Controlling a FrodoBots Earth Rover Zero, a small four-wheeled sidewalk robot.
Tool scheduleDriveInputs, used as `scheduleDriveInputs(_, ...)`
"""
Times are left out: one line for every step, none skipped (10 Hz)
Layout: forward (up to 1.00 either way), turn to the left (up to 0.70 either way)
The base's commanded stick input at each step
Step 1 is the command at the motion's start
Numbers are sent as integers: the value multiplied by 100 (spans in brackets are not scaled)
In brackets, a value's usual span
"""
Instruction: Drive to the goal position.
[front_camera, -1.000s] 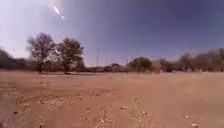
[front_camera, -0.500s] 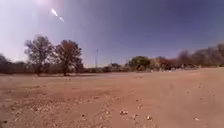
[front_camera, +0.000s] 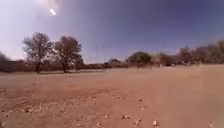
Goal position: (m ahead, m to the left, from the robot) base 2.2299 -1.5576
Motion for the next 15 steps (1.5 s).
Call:
scheduleDriveInputs(50, -49)
scheduleDriveInputs(50, -24)
scheduleDriveInputs(50, 0)
scheduleDriveInputs(50, 0)
scheduleDriveInputs(50, 0)
scheduleDriveInputs(50, 0)
scheduleDriveInputs(50, 0)
scheduleDriveInputs(50, 0)
scheduleDriveInputs(50, 0)
scheduleDriveInputs(50, 0)
scheduleDriveInputs(50, 0)
scheduleDriveInputs(50, 0)
scheduleDriveInputs(50, 0)
scheduleDriveInputs(50, 0)
scheduleDriveInputs(50, -32)
